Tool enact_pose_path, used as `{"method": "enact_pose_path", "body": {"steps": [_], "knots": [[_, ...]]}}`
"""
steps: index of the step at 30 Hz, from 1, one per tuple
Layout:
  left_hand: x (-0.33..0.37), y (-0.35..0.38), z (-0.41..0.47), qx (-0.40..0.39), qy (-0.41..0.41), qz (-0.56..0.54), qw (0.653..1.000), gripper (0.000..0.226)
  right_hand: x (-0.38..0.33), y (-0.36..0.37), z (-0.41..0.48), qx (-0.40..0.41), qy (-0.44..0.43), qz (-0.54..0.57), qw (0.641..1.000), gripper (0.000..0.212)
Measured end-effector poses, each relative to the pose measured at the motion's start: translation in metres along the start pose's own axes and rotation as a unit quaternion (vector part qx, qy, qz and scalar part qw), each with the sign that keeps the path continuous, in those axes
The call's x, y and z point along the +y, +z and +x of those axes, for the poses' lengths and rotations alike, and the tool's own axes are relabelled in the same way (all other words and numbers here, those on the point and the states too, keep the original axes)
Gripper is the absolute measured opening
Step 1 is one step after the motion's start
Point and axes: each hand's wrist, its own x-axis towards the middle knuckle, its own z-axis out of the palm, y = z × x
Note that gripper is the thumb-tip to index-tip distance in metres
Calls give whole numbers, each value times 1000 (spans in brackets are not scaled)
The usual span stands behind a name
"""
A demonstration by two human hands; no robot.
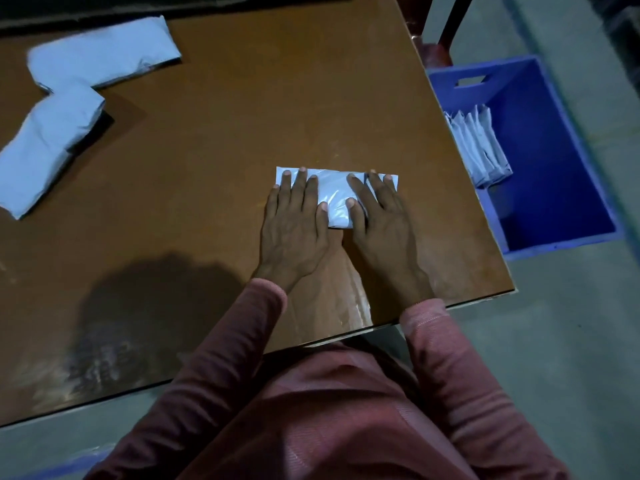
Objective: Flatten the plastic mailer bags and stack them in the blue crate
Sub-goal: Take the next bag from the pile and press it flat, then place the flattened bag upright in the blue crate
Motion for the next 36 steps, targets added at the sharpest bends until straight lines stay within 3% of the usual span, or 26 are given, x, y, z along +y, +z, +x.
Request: {"method": "enact_pose_path", "body": {"steps": [5,11,15,18,21,23,25,26,28,30,34,36], "knots": [[1,1,2,-7,-9,16,1000,60,-1,6,-1,5,0,-17,1000,45],[-2,-5,0,-28,3,-6,1000,66,-7,-12,1,-85,10,-54,995,54],[-12,-25,9,-29,-22,-101,994,61,-11,-37,17,-116,25,-25,993,52],[-34,-38,36,-113,-47,-180,976,61,-2,-64,49,-214,6,54,975,70],[-48,-56,64,-194,-29,-126,972,85,2,-86,77,-331,16,89,939,96],[-48,-67,79,-241,12,-80,967,91,0,-89,83,-350,41,55,934,108],[-42,-81,90,-271,58,-52,959,83,-4,-91,82,-341,50,17,939,113],[-38,-86,95,-270,72,-56,958,67,-3,-92,81,-331,45,-3,943,113],[-28,-94,102,-263,84,-83,957,35,0,-97,76,-301,37,-25,953,88],[-14,-98,111,-243,109,-94,959,32,5,-107,67,-263,42,-3,964,57],[31,-99,130,-168,180,-117,962,27,25,-137,39,-131,87,66,985,38],[59,-99,138,-121,215,-121,961,19,40,-153,29,-42,100,47,993,32]]}}
